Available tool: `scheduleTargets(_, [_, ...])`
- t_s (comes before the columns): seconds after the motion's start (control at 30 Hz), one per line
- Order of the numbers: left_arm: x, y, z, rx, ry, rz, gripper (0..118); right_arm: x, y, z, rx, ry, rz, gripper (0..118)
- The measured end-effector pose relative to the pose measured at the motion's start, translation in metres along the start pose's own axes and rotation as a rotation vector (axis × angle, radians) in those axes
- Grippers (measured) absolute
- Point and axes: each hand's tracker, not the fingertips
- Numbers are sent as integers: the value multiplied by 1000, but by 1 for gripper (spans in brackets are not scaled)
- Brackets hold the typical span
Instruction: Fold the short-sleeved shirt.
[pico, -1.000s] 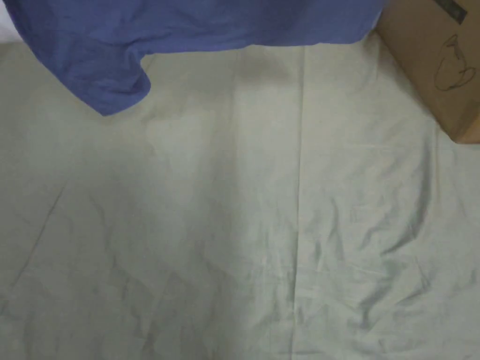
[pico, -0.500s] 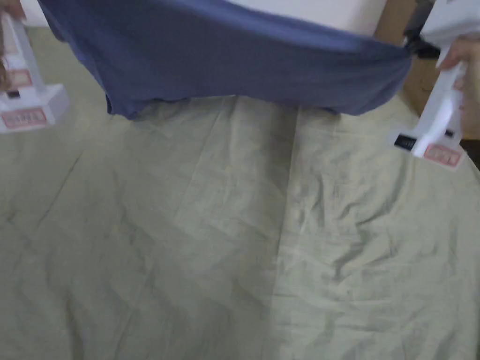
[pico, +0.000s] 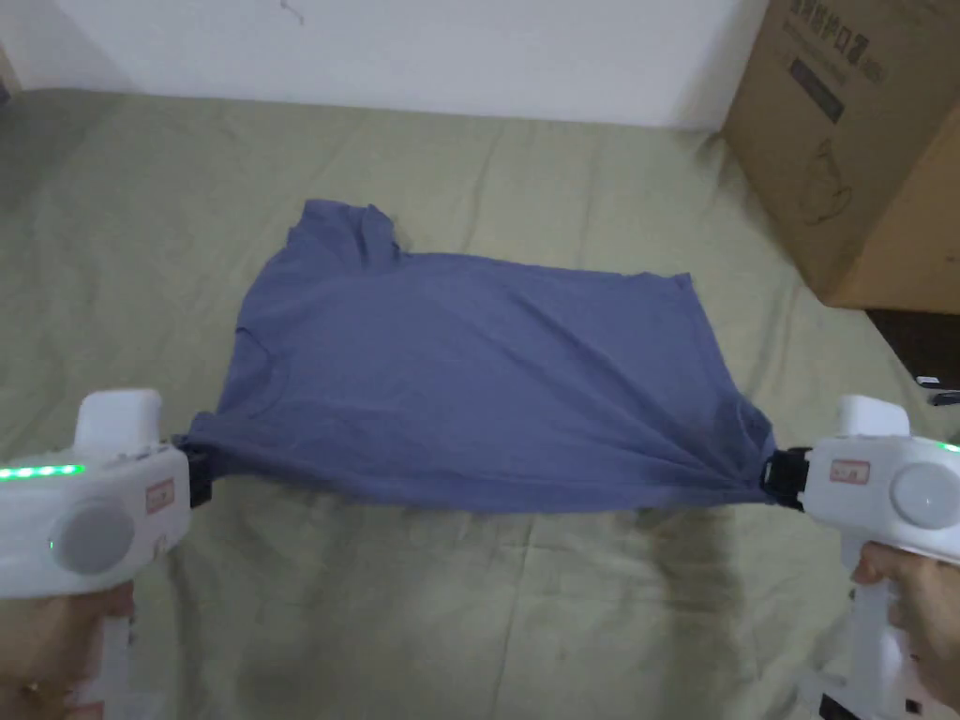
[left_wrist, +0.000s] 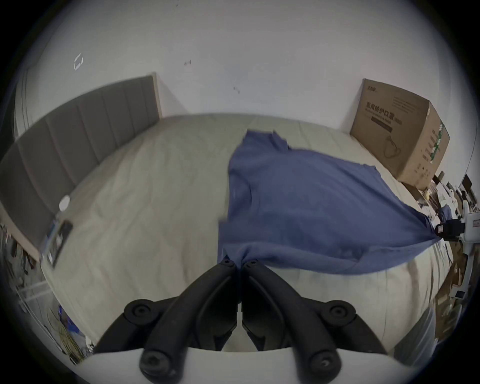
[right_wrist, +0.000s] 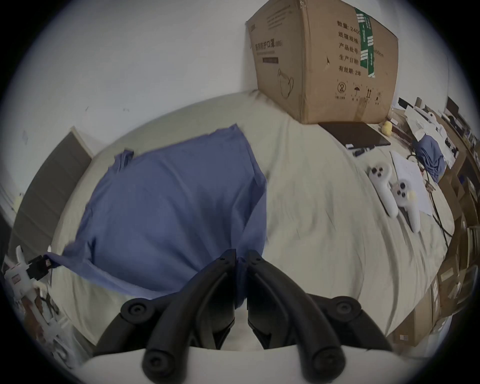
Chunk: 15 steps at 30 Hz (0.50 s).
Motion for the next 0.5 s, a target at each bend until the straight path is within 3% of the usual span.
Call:
scheduleTargets(0.23, [-16,-87,45,-53,26,67,0,18,-60,37,2,12,33,6])
scheduleTargets(0.43, [-13,-83,76,-62,30,61,0,36,-92,60,-11,31,-15,6])
scheduleTargets(0.47, [-13,-82,79,-87,37,59,1,38,-95,63,-12,29,-18,10])
scheduleTargets(0.5, [-13,-81,82,-96,55,59,9,38,-98,66,-10,25,-22,28])
